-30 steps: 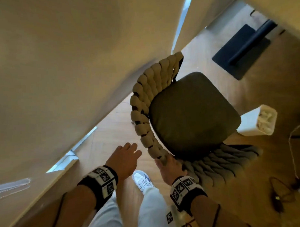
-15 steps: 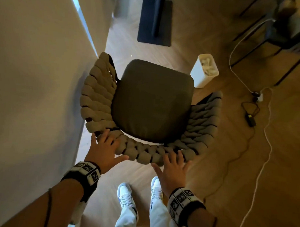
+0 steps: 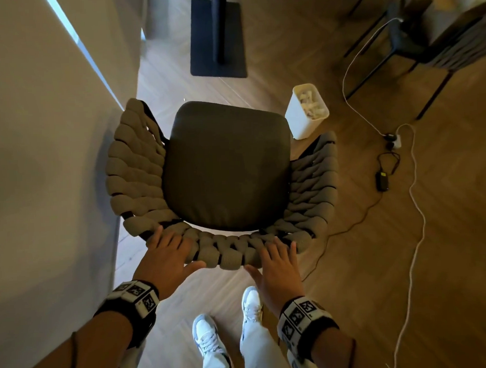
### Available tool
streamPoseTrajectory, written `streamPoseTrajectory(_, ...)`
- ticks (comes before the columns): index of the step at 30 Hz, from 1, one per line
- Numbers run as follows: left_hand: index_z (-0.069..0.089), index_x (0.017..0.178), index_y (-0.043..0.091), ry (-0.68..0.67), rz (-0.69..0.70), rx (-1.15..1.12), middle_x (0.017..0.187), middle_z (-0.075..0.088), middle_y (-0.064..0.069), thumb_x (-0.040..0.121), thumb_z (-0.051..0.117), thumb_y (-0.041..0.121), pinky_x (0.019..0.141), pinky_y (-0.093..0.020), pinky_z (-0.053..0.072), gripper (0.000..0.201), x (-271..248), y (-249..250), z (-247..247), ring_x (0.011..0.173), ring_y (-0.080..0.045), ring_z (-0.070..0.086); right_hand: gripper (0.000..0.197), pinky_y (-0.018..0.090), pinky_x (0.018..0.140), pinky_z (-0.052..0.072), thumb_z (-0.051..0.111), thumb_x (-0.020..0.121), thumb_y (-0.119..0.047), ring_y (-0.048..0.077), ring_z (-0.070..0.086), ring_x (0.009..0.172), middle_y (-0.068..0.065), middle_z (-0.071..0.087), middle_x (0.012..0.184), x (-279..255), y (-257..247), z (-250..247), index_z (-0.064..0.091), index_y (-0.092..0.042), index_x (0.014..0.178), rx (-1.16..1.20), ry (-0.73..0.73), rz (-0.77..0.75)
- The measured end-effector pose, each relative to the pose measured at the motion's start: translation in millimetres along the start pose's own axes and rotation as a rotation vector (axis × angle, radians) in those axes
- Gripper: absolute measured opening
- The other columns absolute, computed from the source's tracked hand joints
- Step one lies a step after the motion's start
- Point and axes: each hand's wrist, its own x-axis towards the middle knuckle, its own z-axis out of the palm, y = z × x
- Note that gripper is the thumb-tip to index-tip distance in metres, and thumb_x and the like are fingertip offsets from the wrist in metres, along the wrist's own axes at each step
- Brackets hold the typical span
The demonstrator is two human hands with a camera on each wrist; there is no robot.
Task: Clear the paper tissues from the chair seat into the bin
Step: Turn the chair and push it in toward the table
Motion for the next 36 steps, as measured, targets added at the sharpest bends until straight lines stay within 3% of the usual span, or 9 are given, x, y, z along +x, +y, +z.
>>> streamPoseTrajectory(4, 0.058, 0.116, 0.023, 0.009, -0.004, -0.022, 0.112, 0.064, -0.001, 0.085, 0.012, 0.075, 0.110, -0.048, 0.026, 0.075, 18.5, -2.7, 0.0, 0.109, -0.024, 0.056, 0.054, 0.053, 0.113, 0.024, 0.023, 0.090, -0.062, 0.021, 0.052, 0.118, -0.005, 0.062, 0.113, 22.2, 10.6, -6.1, 0.052, -0.025, 0.116, -0.019, 0.004, -0.087)
streamPoseTrajectory(6, 0.057, 0.115, 0.024, 0.024, -0.012, -0.036, 0.111, 0.064, -0.001, 0.085, 0.017, 0.074, 0.109, -0.047, 0.026, 0.071, 33.0, -8.2, -3.1, 0.108, -0.024, 0.055, 0.047, 0.050, 0.105, 0.037, 0.032, 0.089, -0.059, 0.019, 0.059, 0.104, -0.007, 0.064, 0.102, 42.7, 15.9, -13.9, 0.055, -0.025, 0.110, -0.054, 0.019, -0.145)
streamPoseTrajectory(8, 0.057, 0.115, 0.023, 0.040, -0.028, -0.050, 0.110, 0.064, -0.001, 0.085, 0.019, 0.074, 0.108, -0.045, 0.025, 0.070, 48.4, -13.0, -8.9, 0.108, -0.023, 0.055, 0.043, 0.047, 0.099, 0.042, 0.035, 0.088, -0.058, 0.018, 0.060, 0.096, -0.008, 0.064, 0.098, 65.4, 21.3, -24.4, 0.056, -0.025, 0.107, -0.060, 0.014, -0.205)
streamPoseTrajectory(14, 0.056, 0.116, 0.023, 0.085, -0.102, -0.088, 0.106, 0.064, 0.001, 0.085, 0.020, 0.074, 0.104, -0.046, 0.033, 0.070, 111.2, -22.2, -35.8, 0.104, -0.023, 0.056, 0.048, 0.047, 0.102, 0.039, 0.033, 0.088, -0.058, 0.021, 0.058, 0.102, -0.005, 0.064, 0.106, 151.6, 38.6, -65.6, 0.055, -0.024, 0.112, -0.108, -0.060, -0.284)
streamPoseTrajectory(20, 0.054, 0.121, 0.023, 0.121, -0.136, -0.121, 0.110, 0.063, 0.000, 0.084, 0.020, 0.076, 0.105, -0.045, 0.028, 0.073, 183.8, -48.1, -68.0, 0.107, -0.023, 0.055, 0.049, 0.044, 0.110, 0.022, 0.028, 0.091, -0.059, 0.020, 0.046, 0.116, -0.005, 0.056, 0.122, 239.9, 46.2, -104.3, 0.046, -0.027, 0.123, -0.111, -0.148, -0.330)
streamPoseTrajectory(36, 0.052, 0.119, 0.028, 0.139, -0.121, -0.087, 0.118, 0.062, 0.001, 0.084, 0.025, 0.073, 0.106, -0.046, 0.030, 0.064, 341.4, -106.7, -147.5, 0.111, -0.022, 0.054, 0.046, 0.045, 0.111, 0.021, 0.034, 0.092, -0.058, 0.020, 0.046, 0.119, -0.007, 0.056, 0.125, 412.0, 53.4, -162.2, 0.044, -0.030, 0.126, -0.079, -0.120, -0.295)
